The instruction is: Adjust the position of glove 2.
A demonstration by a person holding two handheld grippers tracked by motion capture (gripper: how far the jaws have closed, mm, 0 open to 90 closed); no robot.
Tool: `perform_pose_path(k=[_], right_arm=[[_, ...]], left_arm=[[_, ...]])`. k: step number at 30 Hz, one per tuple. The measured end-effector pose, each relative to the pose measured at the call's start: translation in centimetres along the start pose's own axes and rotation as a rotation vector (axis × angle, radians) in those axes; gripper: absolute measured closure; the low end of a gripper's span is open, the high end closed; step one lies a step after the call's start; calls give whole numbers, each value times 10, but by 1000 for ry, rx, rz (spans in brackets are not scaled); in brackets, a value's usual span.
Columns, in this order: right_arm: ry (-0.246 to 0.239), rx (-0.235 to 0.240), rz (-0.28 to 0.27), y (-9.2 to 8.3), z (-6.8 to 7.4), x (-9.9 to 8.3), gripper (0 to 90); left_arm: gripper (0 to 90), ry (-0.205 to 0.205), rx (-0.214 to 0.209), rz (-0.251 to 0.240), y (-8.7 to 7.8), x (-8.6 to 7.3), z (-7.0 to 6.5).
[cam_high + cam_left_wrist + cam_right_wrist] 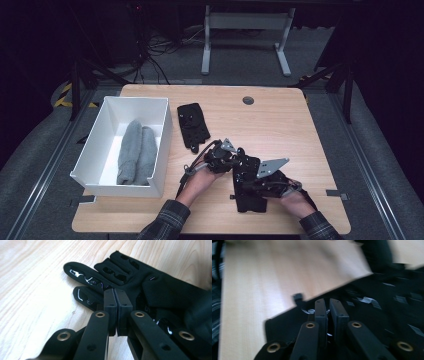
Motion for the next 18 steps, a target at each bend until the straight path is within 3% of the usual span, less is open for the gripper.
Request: perform_pose_path(k=[5, 10, 18], right_arm=[[50, -96, -13, -12, -28, -10, 836], [40, -110, 28, -3, -33, -16, 885], [61, -151, 70, -17, -42, -35, 900]], left_arm=[[745, -23, 52, -23, -15, -5, 12], [620, -65, 92, -44, -21, -9, 28], [585, -99, 154, -60, -32, -14, 50]])
Point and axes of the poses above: each handheld gripper's, and its own axes: y roughly forward along the jaws, x roughly out of its top, z roughly to its left, the point moved 9 cm from there along y, roughly forward along the jaws, and after that the axes turned 5 degrees about z, right-handed, at the moved point
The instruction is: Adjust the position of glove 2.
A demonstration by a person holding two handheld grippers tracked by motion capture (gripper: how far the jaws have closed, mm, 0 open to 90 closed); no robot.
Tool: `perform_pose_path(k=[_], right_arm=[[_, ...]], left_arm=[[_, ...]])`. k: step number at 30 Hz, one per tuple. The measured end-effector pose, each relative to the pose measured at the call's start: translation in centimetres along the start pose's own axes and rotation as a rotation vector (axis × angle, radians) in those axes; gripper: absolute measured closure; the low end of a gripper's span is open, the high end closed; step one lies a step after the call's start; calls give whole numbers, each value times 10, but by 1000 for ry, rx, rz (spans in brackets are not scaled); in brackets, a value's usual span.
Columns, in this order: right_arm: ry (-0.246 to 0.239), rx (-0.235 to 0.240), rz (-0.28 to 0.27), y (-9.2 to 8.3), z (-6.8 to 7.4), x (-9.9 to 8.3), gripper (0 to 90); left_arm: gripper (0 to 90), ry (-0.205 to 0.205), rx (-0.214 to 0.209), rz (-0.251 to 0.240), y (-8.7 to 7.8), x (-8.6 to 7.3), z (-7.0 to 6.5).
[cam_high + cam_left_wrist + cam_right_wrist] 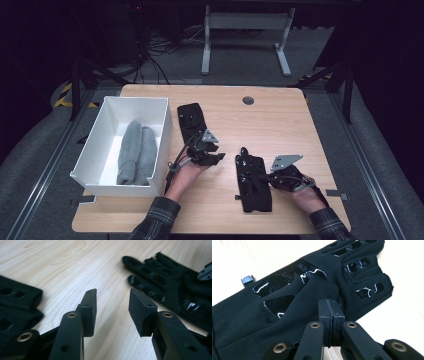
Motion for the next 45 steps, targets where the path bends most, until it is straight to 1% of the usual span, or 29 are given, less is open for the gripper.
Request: perform_pose_path(k=[3, 6, 7, 8, 9, 10, 12, 13, 14, 15, 17, 18, 20, 21, 22, 23, 24, 26, 28, 30, 31, 32, 33, 35, 37, 40, 42, 44, 45], right_arm=[[25, -8, 3, -7, -6, -10, 900], [41, -9, 1, -12, -7, -17, 900], [42, -8, -4, -14, -7, -17, 877], [38, -14, -9, -15, -8, -17, 837], [38, -14, -9, -15, -8, -17, 837], [38, -22, -16, -17, -9, -17, 810], [47, -35, -30, -19, -11, -16, 764], [55, -38, -33, -20, -13, -16, 736], [56, -39, -34, -20, -14, -17, 730], [56, -39, -34, -20, -14, -17, 730], [61, -43, -42, -21, -15, -16, 718], [61, -45, -44, -22, -15, -16, 718], [64, -48, -47, -22, -16, -16, 719], [64, -47, -48, -22, -16, -16, 720], [64, -47, -48, -22, -16, -16, 720], [62, -47, -48, -23, -16, -16, 725], [62, -47, -48, -23, -16, -16, 725], [62, -50, -50, -23, -17, -16, 729], [61, -48, -49, -22, -17, -16, 734], [61, -48, -48, -22, -17, -16, 738], [59, -48, -48, -23, -17, -16, 739], [60, -49, -49, -23, -17, -16, 740], [61, -47, -49, -22, -17, -16, 741], [62, -48, -48, -22, -17, -16, 741], [60, -48, -47, -22, -17, -16, 740], [60, -48, -48, -22, -17, -16, 740], [58, -49, -48, -22, -17, -15, 740], [58, -48, -47, -22, -17, -15, 740], [58, -48, -48, -22, -17, -15, 740]], left_arm=[[585, -19, 30, -7, -3, 0, 9], [597, -38, 68, -22, -5, 0, 21], [608, -38, 68, -22, -5, 0, 21], [624, -50, 75, -24, -6, 0, 24], [624, -57, 92, -27, -5, -1, 29], [646, -63, 113, -20, -4, -2, 35], [703, -93, 141, -13, -1, -6, 44], [751, -106, 155, -8, 0, -8, 49], [769, -125, 174, 6, 2, -12, 57], [787, -125, 174, 6, 2, -12, 57], [802, -151, 196, 20, 5, -17, 65], [817, -161, 192, 16, 5, -17, 66], [853, -155, 212, 40, 8, -18, 67], [853, -158, 222, 48, 9, -18, 68], [854, -162, 223, 41, 9, -18, 69], [863, -161, 236, 30, 7, -15, 70], [869, -161, 236, 30, 7, -15, 70], [872, -172, 252, 16, 3, -11, 73], [883, -182, 266, 28, 5, -10, 76], [891, -189, 258, 32, 9, -10, 79], [895, -184, 264, 40, 11, -11, 81], [900, -189, 266, 49, 13, -13, 82], [900, -198, 252, 40, 14, -13, 82], [900, -203, 253, 42, 14, -13, 82], [900, -193, 246, 55, 15, -13, 79], [900, -178, 221, 73, 16, -13, 70], [900, -157, 200, 76, 17, -12, 60], [900, -146, 154, 78, 21, -11, 47], [900, -131, 141, 80, 23, -10, 40]])
Point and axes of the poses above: each handheld gripper's, and its own axes: y roughly forward along the jaws, x roughly out of its top, z roughly to its left, the point moved 9 cm from there along y, roughly forward along the jaws, and after that the axes turned 5 degrees about z, right-handed, at the moved point
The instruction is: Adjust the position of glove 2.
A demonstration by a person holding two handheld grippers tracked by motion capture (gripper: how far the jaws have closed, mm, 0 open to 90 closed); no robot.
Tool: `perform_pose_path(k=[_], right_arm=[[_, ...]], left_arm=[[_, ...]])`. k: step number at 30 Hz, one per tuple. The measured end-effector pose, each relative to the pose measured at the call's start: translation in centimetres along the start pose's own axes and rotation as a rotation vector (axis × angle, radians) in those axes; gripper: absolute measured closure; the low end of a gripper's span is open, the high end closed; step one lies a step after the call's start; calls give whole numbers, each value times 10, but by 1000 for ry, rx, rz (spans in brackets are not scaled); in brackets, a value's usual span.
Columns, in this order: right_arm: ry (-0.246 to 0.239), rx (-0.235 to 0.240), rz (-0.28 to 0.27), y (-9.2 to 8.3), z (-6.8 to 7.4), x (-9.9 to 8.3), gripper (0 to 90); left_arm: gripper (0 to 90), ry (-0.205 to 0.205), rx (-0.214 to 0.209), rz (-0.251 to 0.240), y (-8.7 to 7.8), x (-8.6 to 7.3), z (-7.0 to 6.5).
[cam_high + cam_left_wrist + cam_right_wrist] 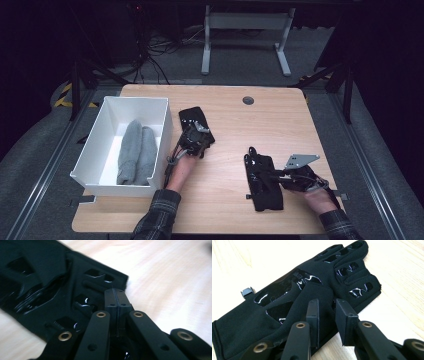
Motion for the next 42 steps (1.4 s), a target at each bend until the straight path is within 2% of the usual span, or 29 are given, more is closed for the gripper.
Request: perform_pose_path(k=[5, 10, 14, 17, 22, 23, 26, 27, 29, 30, 32, 36, 40, 42], right_arm=[[-3, -3, 0, 0, 0, 0, 742], [-3, -1, -1, -1, 0, 1, 745], [-2, -2, -1, -1, 0, 1, 747], [-3, -1, -3, -1, 0, 1, 752], [-7, 2, -1, 0, 1, 1, 763], [-7, 2, -1, 0, 1, 1, 764], [-5, 4, -3, 0, 1, 1, 765], [-4, 5, -3, -1, 1, 1, 765], [-4, 6, -4, -1, 1, 1, 766], [-4, 7, -5, -1, 1, 1, 766], [-5, 8, -5, -1, 1, 2, 768], [-6, 13, -5, 0, 3, 2, 777], [-10, 20, -9, 0, 6, 4, 801], [-11, 34, -16, 0, 9, 7, 821]], left_arm=[[900, 65, -61, 23, 2, 1, -32], [900, 109, -124, 31, 5, 3, -63], [900, 148, -142, 30, 5, 6, -78], [900, 131, -132, 4, -3, 14, -71], [900, 67, -76, -42, -15, 31, -36], [900, 67, -76, -42, -15, 31, -36], [900, 30, -21, -44, -16, 37, -7], [900, 18, 11, -37, -13, 37, 4], [900, -17, 27, -31, -9, 35, 18], [900, -37, 53, -18, -6, 32, 26], [900, -48, 83, 2, -2, 27, 36], [900, -37, 115, 43, 3, 18, 41], [900, -32, 130, 71, 1, 10, 34], [900, -25, 126, 86, -2, 5, 27]])
Point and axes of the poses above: each handheld gripper's, and its own axes: y roughly forward along the jaws, x roughly out of its top, z roughly to its left, the point moved 9 cm from there along y, roughly forward along the jaws, and after that the axes turned 5 degrees about z, right-handed, at the moved point
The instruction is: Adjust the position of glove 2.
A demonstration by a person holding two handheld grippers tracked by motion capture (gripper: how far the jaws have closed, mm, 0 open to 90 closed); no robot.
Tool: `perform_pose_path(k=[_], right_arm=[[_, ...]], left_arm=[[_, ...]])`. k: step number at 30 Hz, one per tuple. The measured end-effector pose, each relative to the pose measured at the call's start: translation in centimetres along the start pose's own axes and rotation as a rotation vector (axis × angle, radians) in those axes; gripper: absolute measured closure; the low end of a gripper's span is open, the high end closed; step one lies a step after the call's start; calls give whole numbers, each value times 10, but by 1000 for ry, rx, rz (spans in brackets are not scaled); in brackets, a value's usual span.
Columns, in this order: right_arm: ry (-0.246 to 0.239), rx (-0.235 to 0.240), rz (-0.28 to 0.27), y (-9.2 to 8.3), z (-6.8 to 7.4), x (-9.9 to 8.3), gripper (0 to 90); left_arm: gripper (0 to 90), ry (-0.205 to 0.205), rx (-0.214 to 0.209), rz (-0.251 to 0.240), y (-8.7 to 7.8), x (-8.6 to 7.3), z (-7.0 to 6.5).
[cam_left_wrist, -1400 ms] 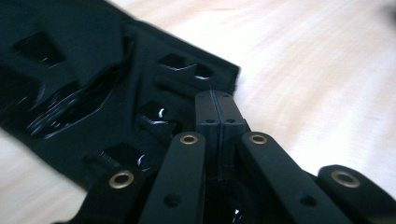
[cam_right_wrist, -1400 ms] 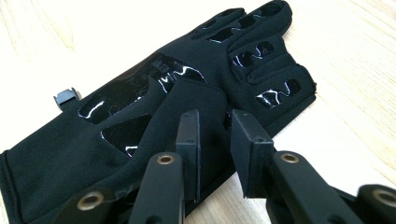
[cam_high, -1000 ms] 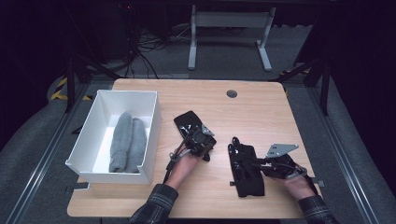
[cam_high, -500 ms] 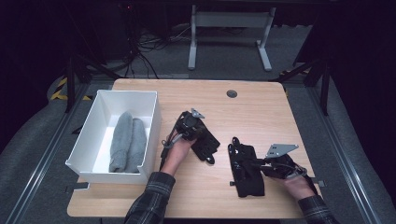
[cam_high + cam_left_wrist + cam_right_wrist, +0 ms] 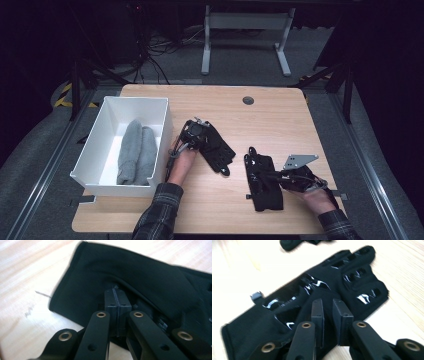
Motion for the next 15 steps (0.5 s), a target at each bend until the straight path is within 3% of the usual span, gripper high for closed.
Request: perform_pose_path(k=[5, 13, 15], right_arm=[[-20, 37, -11, 9, 14, 14, 900], [-56, 89, -11, 33, 34, 41, 900], [-73, 101, 8, 48, 41, 48, 900]], left_arm=[[900, 16, -10, 10, -7, -11, -14], [900, 39, -21, 26, -15, -23, -28], [900, 36, -29, 26, -17, -26, -30]])
Point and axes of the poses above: each handheld gripper's, and its own axes: y roughly forward along the jaws, x roughly out of its top, z roughly to its left, the point moved 9 cm from there along y, roughly forward along the jaws, and after that the axes turned 5 degrees about z, right-handed, at the moved point
